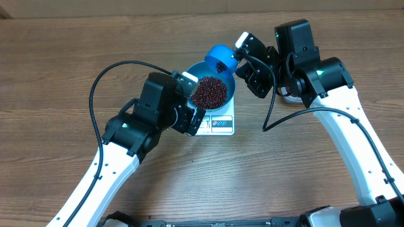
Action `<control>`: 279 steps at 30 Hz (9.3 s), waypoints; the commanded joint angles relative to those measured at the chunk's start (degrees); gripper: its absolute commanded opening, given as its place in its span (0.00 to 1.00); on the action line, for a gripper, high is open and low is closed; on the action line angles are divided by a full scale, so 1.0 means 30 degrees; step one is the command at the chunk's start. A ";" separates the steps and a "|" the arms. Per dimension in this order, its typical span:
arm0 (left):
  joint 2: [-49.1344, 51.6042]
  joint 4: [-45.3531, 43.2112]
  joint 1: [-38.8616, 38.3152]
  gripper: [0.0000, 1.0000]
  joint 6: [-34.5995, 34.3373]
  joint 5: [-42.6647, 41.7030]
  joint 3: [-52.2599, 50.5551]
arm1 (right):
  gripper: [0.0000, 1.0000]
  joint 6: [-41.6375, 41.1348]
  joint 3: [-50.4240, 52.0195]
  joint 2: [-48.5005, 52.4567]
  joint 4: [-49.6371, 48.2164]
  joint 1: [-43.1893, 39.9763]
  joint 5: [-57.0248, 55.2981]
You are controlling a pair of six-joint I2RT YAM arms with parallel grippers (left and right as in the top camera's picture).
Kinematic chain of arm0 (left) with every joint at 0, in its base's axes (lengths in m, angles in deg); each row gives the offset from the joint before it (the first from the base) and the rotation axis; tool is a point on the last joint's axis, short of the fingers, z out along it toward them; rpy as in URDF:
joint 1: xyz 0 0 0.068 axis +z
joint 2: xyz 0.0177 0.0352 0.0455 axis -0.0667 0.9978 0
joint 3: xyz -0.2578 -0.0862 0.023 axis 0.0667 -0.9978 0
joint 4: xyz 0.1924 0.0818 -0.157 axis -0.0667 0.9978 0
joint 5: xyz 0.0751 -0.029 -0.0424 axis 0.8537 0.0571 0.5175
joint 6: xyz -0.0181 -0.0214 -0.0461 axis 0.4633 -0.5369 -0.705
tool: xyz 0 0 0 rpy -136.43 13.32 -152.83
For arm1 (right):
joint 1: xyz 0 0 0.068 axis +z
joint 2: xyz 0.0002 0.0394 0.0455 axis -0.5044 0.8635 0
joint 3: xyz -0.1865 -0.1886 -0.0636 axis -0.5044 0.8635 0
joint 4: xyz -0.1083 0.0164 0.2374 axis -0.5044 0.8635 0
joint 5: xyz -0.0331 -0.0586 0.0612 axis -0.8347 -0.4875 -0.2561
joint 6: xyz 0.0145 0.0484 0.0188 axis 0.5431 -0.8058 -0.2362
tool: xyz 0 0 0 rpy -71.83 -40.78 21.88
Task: Scoop item into bowl and weigh 150g on scale
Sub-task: 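Tilt the scoop slightly with the right gripper to trickle beans in, then tip the blue scoop further with the right gripper over the teal bowl, then carry the blue scoop with the right gripper to the clear bean container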
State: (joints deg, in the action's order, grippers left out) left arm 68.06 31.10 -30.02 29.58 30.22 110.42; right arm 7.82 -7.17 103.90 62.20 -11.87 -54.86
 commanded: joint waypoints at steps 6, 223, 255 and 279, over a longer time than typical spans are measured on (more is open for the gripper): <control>0.0000 -0.0058 0.0102 0.99 0.0299 0.0058 -0.0007 | 0.04 0.0437 -0.0372 -0.0058 -0.0146 -0.0015 0.0168; 0.0000 0.0000 0.0102 1.00 0.0299 -0.0073 -0.0007 | 0.04 -0.8102 -0.0270 0.1559 -0.0495 -0.0299 0.4051; 0.0000 -0.0007 0.0102 0.99 0.0299 -0.0066 -0.0007 | 0.04 -1.2218 -0.0291 0.1559 0.0372 -1.0601 0.3730; 0.0000 -0.0102 0.0102 1.00 0.0313 -0.0036 -0.0007 | 0.04 -0.8262 -0.0291 0.1559 0.3687 -0.7249 -1.2087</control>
State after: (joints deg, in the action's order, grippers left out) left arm 68.06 31.08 -30.02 29.60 30.22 110.42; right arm -18.48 -7.17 108.93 73.43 -37.40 -78.36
